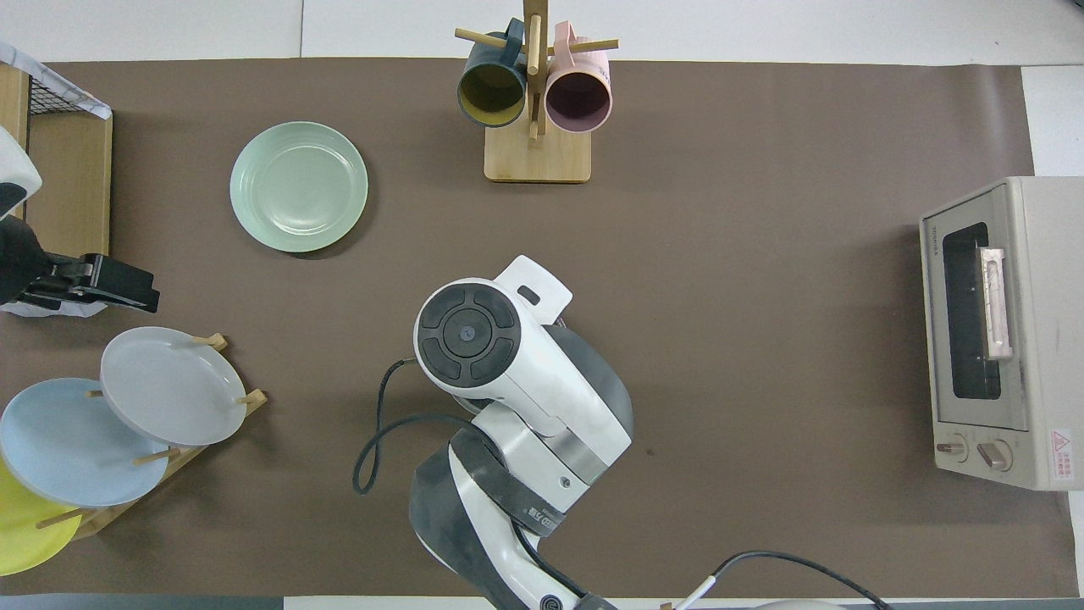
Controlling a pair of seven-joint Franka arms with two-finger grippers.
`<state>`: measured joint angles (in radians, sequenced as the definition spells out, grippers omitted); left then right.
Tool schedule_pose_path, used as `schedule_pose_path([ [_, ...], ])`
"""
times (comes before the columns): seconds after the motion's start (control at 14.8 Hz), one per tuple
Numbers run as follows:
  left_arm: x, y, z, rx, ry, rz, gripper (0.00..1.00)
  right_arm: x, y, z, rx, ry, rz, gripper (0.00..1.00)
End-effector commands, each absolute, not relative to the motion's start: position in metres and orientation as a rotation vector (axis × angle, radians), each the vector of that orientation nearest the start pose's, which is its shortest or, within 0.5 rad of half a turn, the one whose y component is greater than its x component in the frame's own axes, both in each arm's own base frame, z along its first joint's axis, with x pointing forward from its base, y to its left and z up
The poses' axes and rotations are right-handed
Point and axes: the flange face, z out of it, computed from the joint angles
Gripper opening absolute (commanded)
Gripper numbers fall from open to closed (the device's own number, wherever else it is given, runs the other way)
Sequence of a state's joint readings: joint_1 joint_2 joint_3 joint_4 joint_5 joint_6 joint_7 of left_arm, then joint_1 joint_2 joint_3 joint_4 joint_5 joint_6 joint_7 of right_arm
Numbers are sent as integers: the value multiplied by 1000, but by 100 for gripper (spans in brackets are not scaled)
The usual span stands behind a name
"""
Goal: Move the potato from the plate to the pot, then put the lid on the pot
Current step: 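Lower the glass lid onto the pan with the right gripper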
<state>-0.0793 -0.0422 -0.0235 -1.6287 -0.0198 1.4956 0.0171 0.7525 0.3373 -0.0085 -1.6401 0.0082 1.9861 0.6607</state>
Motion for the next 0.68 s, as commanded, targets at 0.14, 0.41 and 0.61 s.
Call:
schedule_pose_path([
  [0.14, 534, -60, 624, -3145, 194, 85, 100, 482, 444, 417, -3122, -86, 6, 0],
  [0.41, 528, -56, 628, -3133, 185, 212, 100, 482, 443, 415, -3124, -86, 9, 0],
  [0.61, 524, -55, 627, -3129, 182, 256, 100, 482, 443, 416, -3122, -86, 6, 0],
])
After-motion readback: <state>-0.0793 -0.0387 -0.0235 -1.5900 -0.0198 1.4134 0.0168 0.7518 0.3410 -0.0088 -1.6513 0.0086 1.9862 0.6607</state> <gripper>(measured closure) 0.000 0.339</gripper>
